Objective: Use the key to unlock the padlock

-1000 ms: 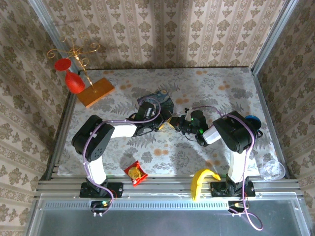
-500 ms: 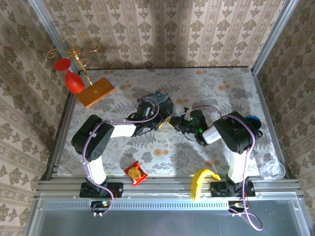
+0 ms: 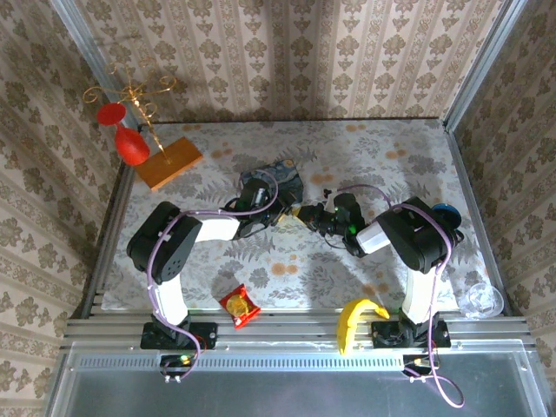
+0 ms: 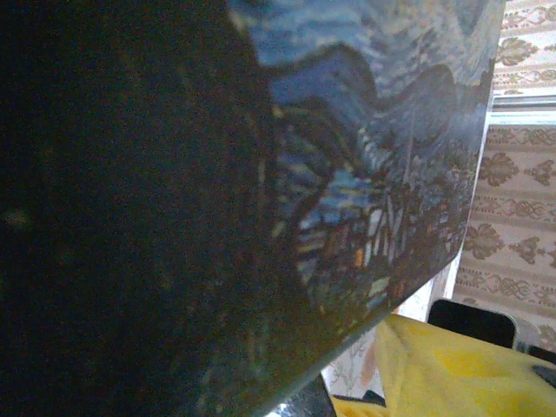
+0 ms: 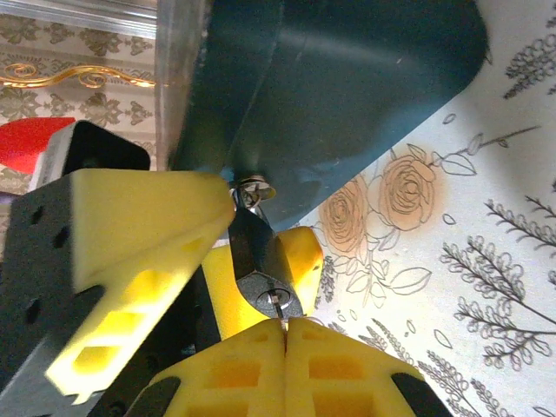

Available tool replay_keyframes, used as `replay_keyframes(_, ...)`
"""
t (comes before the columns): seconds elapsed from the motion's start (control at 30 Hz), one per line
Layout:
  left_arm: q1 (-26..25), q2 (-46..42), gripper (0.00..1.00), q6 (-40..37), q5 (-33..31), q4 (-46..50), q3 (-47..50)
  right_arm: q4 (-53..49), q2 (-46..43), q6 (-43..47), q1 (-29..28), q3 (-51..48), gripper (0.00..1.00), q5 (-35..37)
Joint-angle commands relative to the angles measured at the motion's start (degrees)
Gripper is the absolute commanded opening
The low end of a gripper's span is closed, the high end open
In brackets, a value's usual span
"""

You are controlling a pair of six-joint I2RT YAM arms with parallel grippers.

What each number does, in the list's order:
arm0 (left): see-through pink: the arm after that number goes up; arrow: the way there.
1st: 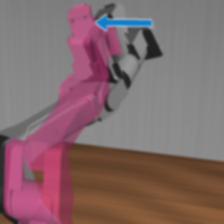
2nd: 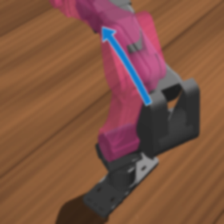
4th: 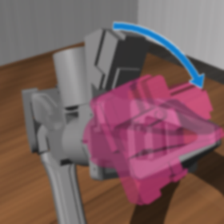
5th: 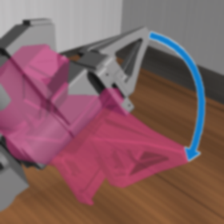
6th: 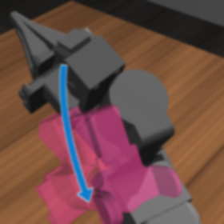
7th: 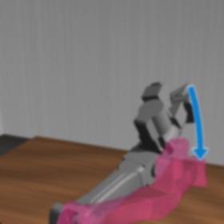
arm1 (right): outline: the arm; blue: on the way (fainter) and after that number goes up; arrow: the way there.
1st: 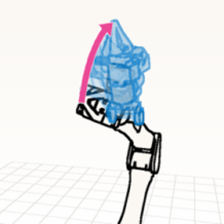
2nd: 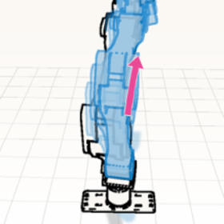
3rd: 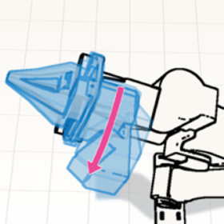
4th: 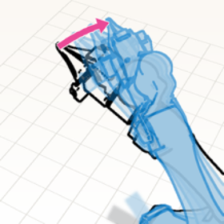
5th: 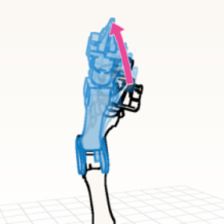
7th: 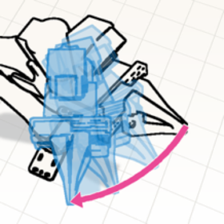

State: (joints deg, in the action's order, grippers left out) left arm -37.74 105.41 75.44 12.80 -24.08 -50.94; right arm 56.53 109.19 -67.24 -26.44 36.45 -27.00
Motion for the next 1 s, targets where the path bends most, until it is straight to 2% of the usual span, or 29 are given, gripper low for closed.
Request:
replay_keyframes(0.0,0.8,2.7,0.51,3.4,-1.0,5.5,-0.5,-1.6,-1.9,1.7,-0.5,1.2,0.0,1.4)
replay_keyframes(0.1,0.4,2.5,0.46,2.7,-1.1,7.1,-1.0,-1.9,-1.8,1.9,-0.5,1.4,0.0,1.3)
replay_keyframes(0.23,0.2,2.5,0.25,2.7,-0.8,7.4,-0.6,-1.6,-1.3,2.0,-0.7,1.8,0.0,1.2)
replay_keyframes(0.43,-0.1,2.6,0.06,2.0,1.2,6.5,-0.7,-2.0,-1.9,2.0,-0.8,1.6,0.0,1.7)
replay_keyframes(0.73,-0.2,1.8,0.0,1.9,3.0,5.7,0.6,-2.0,-2.4,2.2,-0.8,1.6,0.0,2.6)
replay_keyframes(0.97,-0.5,2.2,0.0,1.9,4.2,3.9,1.1,-10.7,-5.6,7.1,-1.6,2.8,0.0,4.4)
